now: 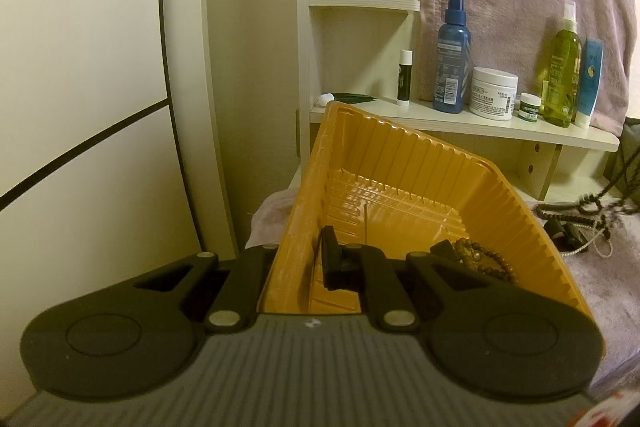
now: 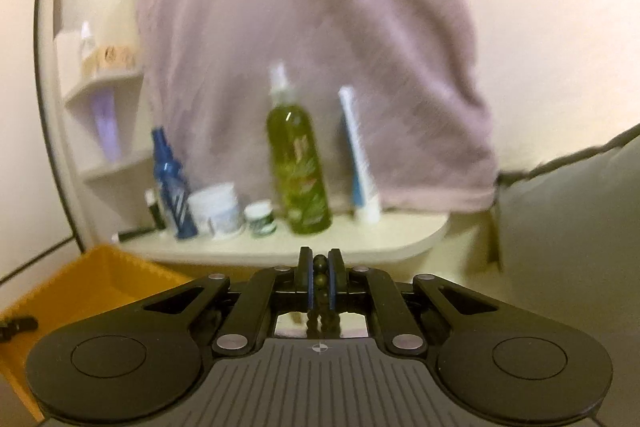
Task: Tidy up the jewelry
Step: 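Lift the dark bead strand high with the right gripper to untangle it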
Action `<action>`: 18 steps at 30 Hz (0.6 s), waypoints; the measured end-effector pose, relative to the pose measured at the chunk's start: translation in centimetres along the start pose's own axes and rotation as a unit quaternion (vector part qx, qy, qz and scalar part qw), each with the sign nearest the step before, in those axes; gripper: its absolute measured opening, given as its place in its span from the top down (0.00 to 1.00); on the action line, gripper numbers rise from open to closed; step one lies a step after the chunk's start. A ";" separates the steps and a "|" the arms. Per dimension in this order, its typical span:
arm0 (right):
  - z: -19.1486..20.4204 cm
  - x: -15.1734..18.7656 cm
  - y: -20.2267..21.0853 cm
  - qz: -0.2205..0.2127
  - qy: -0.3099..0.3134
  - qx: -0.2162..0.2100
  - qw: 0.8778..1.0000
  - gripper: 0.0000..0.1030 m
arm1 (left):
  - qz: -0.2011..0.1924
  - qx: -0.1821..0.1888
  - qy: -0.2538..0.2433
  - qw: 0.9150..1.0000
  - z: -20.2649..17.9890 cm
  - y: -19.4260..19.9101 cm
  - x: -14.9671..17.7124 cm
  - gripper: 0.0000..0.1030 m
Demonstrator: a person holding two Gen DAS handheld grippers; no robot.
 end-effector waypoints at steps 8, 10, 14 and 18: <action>-0.2 -2.5 3.1 -0.028 -0.007 -0.006 1.000 0.93 | -0.001 0.000 -0.001 1.000 0.0 0.0 0.0 0.91; 0.0 -3.2 3.4 -0.034 -0.008 -0.010 0.999 0.93 | -0.001 0.000 -0.001 1.000 0.0 0.0 0.0 0.91; 0.4 -4.2 3.9 -0.041 -0.008 -0.010 0.999 0.93 | -0.001 0.001 0.000 1.000 0.0 0.0 0.0 0.91; -0.6 -4.2 4.0 -0.010 -0.042 -0.004 0.999 0.93 | -0.001 0.001 0.001 1.000 0.0 0.1 0.0 0.91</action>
Point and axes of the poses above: each gripper's, at about its wrist camera, not at the fingertips, and y roughly against the way its jaws point, z to its left, x to its underside, the point moved 1 cm from there along -y, roughly the way its jaws point, and after that the axes turned 1 degree about -x, right-handed, at the moved point
